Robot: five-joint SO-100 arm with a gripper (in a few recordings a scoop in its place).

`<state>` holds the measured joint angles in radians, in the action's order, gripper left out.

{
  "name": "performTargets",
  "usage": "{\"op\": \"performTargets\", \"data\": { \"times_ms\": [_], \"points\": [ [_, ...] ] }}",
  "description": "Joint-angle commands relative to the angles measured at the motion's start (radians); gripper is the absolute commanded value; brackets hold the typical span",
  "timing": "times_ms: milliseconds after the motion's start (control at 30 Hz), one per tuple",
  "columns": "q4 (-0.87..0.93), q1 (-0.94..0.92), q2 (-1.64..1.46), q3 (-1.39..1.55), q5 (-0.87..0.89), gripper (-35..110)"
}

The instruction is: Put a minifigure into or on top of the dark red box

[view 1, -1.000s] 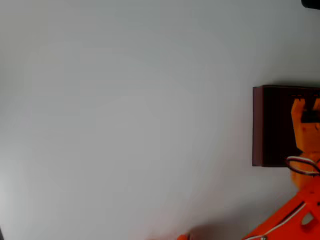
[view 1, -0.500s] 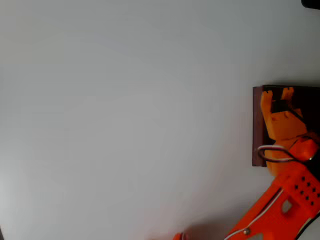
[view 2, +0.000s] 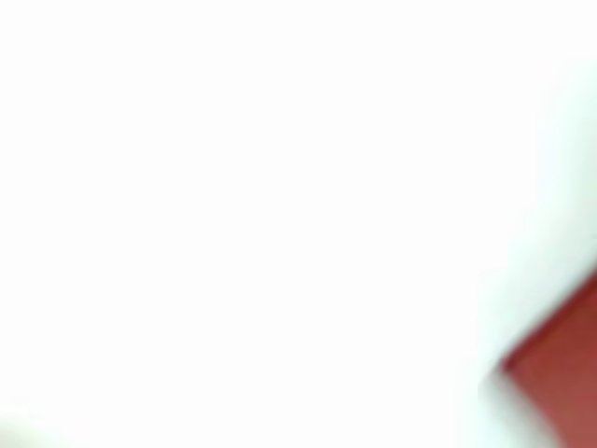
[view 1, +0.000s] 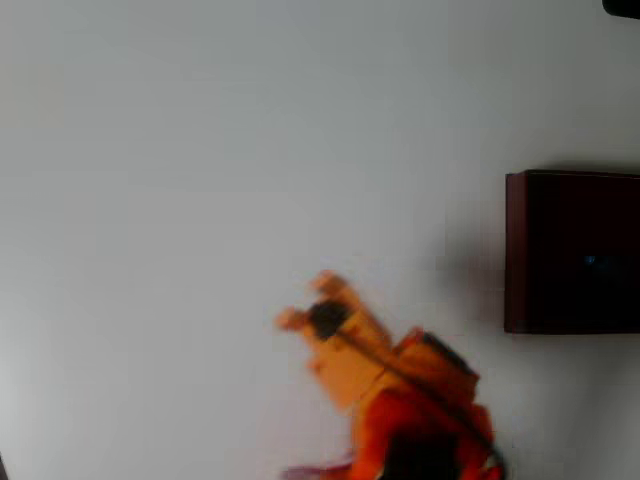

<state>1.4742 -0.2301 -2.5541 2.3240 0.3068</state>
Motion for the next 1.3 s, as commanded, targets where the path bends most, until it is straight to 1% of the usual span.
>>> {"op": "performTargets", "data": {
  "times_ms": [0, 33, 67, 133, 200, 333, 467, 500, 600, 667, 933, 1267],
  "points": [
    [-0.032, 0.196, -0.721, 0.252, 0.025, 0],
    [-0.011, 0.244, -0.796, 0.299, 0.06, 0],
    [0.014, 0.268, -0.784, 0.296, 0.072, 0],
    [-0.005, 0.371, -0.781, 0.316, 0.071, 0],
    [-0.003, 0.423, -0.802, 0.35, 0.077, 0],
    [0.002, 0.541, -0.799, 0.419, -0.026, 0],
    [-0.078, 0.66, -0.799, 0.538, -0.152, 0],
    [-0.089, 0.68, -0.801, 0.568, -0.155, 0],
    [-0.144, 0.825, -0.825, 0.667, -0.215, 0],
    [-0.124, 0.87, -0.854, 0.696, -0.179, 0],
    [-0.117, 0.937, -0.857, 0.696, -0.235, 0],
    [-0.117, 0.934, -0.857, 0.696, -0.225, 0]
  ]
}}
